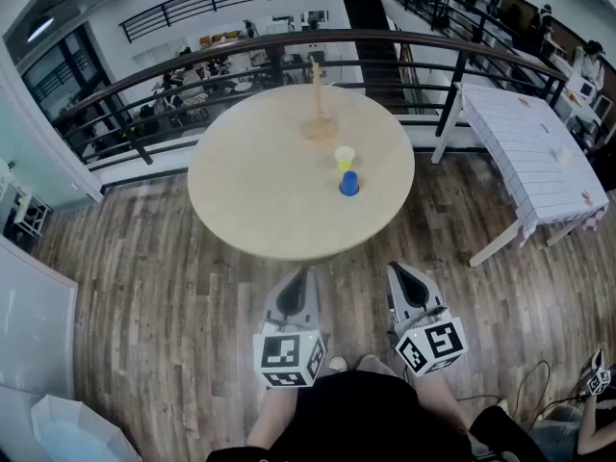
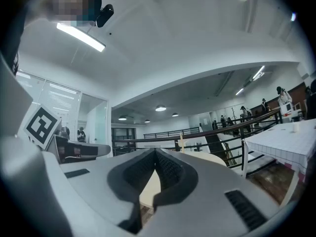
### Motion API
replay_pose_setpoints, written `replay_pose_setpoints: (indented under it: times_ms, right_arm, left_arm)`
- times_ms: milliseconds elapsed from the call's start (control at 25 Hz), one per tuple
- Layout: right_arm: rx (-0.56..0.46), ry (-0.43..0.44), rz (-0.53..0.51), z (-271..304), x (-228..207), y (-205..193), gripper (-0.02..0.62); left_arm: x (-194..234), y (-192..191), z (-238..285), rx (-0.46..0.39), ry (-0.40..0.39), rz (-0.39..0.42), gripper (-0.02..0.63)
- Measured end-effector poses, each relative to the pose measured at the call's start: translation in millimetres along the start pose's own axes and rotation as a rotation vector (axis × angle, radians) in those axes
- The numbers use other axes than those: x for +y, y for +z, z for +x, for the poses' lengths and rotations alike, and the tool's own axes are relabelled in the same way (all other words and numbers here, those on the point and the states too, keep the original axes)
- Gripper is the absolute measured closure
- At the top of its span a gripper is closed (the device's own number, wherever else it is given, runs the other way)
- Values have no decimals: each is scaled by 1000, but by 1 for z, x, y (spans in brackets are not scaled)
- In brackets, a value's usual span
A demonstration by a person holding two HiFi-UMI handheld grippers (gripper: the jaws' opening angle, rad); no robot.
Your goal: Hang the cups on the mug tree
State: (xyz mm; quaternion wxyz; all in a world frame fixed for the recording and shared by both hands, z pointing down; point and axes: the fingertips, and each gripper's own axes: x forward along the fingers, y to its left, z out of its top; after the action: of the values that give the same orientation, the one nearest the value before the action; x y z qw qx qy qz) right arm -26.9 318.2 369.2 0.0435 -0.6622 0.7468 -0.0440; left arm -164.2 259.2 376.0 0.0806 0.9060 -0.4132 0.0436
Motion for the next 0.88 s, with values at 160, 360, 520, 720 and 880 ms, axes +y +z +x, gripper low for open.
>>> replay_pose_setpoints:
  times_ms: [160, 360, 520, 720, 880]
  right_arm:
    - [-9, -4, -11, 4, -7, 1, 586]
    - [-5, -1, -13, 5, -6, 3, 586]
    - [-3, -3, -9, 5, -7, 1, 586]
    - [-14, -6, 28, 3, -8, 1, 586]
    - [-2, 4, 26, 6, -4, -3, 586]
  left_arm:
    - [-1, -1, 7, -12, -10, -1, 606]
    - [-3, 0, 9, -11, -20, -6, 606]
    - [-5, -2, 10, -5, -26, -9, 606]
    - [-5, -4, 8, 2, -27, -11, 606]
    - [-1, -6, 7, 3, -20, -15, 606]
